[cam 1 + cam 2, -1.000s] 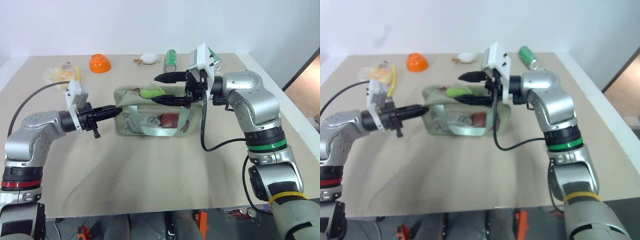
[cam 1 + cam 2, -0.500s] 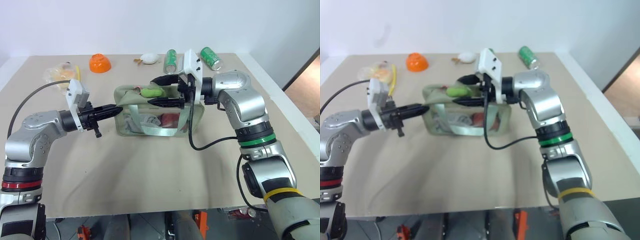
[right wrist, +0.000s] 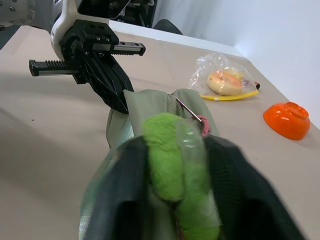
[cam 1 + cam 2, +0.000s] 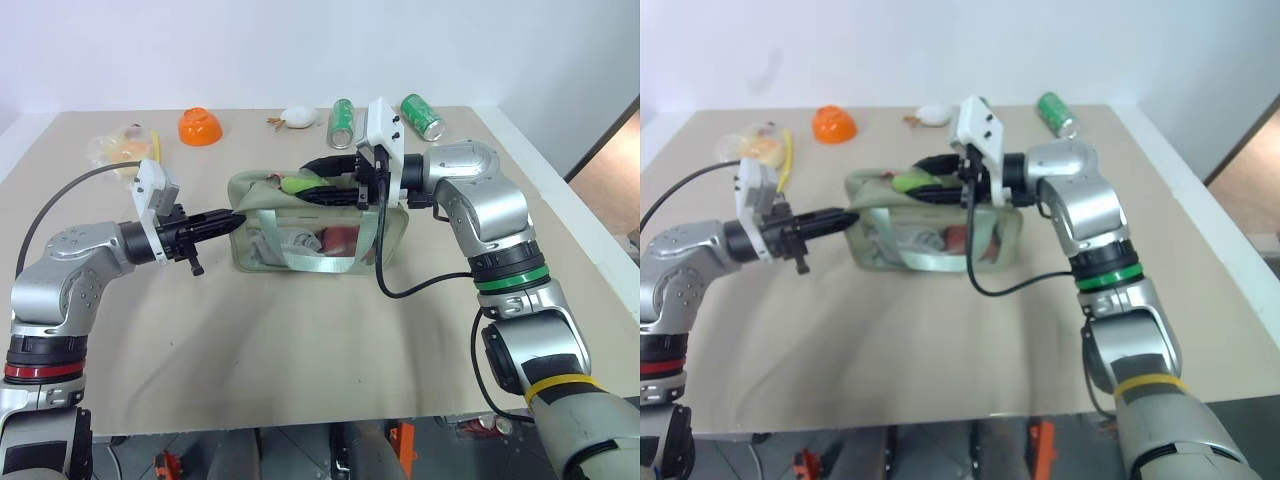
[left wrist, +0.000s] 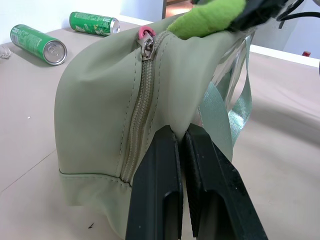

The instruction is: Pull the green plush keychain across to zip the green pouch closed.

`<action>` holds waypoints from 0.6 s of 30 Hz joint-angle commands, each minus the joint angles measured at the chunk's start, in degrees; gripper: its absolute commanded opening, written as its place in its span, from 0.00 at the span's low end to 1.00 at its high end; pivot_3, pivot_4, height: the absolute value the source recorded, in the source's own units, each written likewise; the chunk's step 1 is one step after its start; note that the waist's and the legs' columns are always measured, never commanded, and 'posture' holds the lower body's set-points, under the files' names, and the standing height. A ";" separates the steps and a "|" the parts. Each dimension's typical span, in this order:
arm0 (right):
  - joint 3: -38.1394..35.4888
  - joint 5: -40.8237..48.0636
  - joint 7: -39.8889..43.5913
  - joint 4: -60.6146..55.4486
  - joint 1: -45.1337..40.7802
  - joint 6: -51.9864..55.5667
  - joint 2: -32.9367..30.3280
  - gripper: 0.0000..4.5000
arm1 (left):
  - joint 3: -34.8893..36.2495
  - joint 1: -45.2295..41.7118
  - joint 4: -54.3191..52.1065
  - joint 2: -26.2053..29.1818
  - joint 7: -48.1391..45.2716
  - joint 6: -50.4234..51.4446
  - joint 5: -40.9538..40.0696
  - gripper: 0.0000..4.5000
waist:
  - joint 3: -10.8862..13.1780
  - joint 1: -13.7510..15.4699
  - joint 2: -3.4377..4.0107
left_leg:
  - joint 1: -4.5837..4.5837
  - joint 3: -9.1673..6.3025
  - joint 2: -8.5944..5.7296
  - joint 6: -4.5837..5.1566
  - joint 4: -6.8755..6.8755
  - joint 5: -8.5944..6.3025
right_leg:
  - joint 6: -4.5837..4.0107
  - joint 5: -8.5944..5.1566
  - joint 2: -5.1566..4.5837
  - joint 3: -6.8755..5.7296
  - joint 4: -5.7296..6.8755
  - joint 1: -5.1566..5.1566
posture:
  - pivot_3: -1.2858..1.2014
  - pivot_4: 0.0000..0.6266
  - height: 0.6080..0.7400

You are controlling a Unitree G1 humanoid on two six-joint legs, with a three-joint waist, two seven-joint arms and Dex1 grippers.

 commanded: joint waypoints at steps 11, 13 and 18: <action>-2.95 -0.39 -0.96 1.75 -3.16 -1.50 -1.30 0.01 | -0.37 0.19 -1.34 -0.47 0.07 -0.28 -0.60 0.00 | 0.00 0.00 0.00 | 0.00 0.00 0.00 0.00 0.00 0.00 | 0.00 0.00 0.00 0.00 0.00 0.00 | 0.52 0.24 1.00; -3.61 -0.67 -0.40 2.25 -3.94 -2.24 -3.07 0.01 | -0.38 0.14 -1.21 -0.44 -0.03 -0.25 -0.62 0.00 | 0.00 0.02 0.00 | 0.00 0.00 0.00 0.00 0.00 0.00 | 0.00 0.00 0.00 0.00 0.00 0.00 | 0.52 0.24 1.00; -4.60 -1.66 2.44 3.51 -7.28 -4.60 -9.66 0.01 | -0.72 -0.41 -0.21 -0.51 -0.58 -0.43 -0.43 0.00 | 0.00 0.09 0.01 | -0.04 0.01 -0.01 0.00 0.00 0.00 | 0.00 -0.01 -0.03 0.00 -0.01 -0.02 | 0.52 0.24 1.00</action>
